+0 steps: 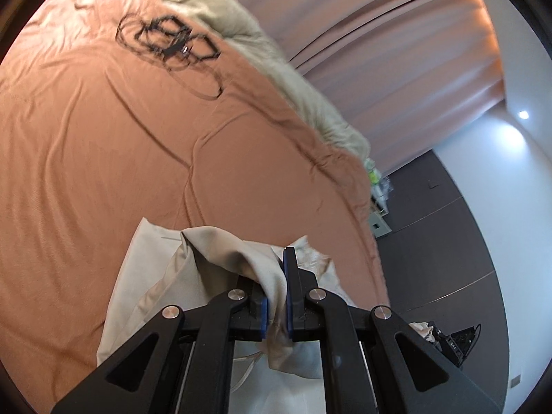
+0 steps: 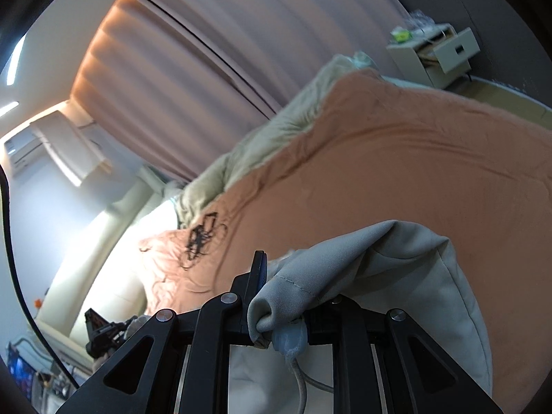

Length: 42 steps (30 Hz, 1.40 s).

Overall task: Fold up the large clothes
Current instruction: 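Open both grippers to release the folded jacket, then grasp the gathered jacket hem with the right gripper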

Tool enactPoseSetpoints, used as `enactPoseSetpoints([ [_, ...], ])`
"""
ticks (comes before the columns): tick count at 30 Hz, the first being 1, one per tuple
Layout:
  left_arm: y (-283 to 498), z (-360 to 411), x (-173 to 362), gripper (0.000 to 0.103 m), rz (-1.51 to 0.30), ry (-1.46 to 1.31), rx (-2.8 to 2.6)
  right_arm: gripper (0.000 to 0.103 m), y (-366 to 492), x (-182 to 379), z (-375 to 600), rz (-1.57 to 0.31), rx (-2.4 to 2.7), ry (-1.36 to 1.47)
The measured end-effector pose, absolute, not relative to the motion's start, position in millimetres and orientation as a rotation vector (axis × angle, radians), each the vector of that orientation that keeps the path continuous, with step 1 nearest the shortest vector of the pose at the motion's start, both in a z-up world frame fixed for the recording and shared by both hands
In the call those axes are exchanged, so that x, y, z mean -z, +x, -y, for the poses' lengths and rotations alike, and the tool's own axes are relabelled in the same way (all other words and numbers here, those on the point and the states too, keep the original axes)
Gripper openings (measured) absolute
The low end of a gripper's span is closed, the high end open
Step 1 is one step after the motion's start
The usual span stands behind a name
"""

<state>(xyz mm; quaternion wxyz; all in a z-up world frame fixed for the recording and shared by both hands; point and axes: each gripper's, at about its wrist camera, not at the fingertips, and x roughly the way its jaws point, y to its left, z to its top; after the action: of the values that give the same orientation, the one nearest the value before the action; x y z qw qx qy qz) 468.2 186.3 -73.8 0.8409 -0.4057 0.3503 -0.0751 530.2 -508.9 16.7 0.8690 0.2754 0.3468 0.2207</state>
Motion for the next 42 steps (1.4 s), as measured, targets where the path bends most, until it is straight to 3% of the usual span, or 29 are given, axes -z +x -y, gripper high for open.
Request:
enactPoseSetpoints([
  [5,492.2,-184.1,114.0,0.009,-0.831,-0.86,0.118,0.021,553.3,14.0,504.3,-0.79,-0.421,0.576],
  [9,508.6,-189.4,147.5,0.013,-0.907,-0.904,0.109,0.029,564.1,40.4,496.4,-0.834,-0.396,0.559],
  [10,512.7,-190.5,154.9,0.021,-0.922,-0.914,0.112,0.033,567.0,45.5,496.4,-0.843,-0.391,0.561],
  [12,518.3,-191.2,161.9,0.039,-0.952,-0.912,0.093,0.056,573.8,57.2,496.8,-0.874,-0.378,0.575],
  [13,520.5,-190.8,163.2,0.045,-0.961,-0.909,0.082,0.063,576.3,61.0,496.8,-0.888,-0.377,0.581],
  [15,522.1,-190.7,159.6,0.074,-0.939,-0.893,0.07,0.068,579.9,66.2,497.0,-0.902,-0.376,0.591],
  [17,518.0,-190.9,150.0,0.087,-0.898,-0.858,0.043,0.07,579.3,64.5,493.2,-0.903,-0.376,0.564],
  [19,516.0,-191.5,143.7,0.088,-0.881,-0.838,0.029,0.074,577.9,63.0,488.0,-0.904,-0.359,0.523],
  [31,469.8,-198.0,134.2,0.087,-0.893,-0.689,-0.048,0.074,561.7,57.9,385.4,-1.002,-0.414,0.159],
  [36,446.5,-208.1,147.0,0.07,-0.922,-0.716,-0.088,0.074,559.7,74.4,326.5,-1.109,-0.445,0.035],
  [42,413.0,-214.6,158.6,0.068,-0.934,-0.728,-0.113,0.072,555.8,101.5,277.6,-1.197,-0.428,-0.058],
])
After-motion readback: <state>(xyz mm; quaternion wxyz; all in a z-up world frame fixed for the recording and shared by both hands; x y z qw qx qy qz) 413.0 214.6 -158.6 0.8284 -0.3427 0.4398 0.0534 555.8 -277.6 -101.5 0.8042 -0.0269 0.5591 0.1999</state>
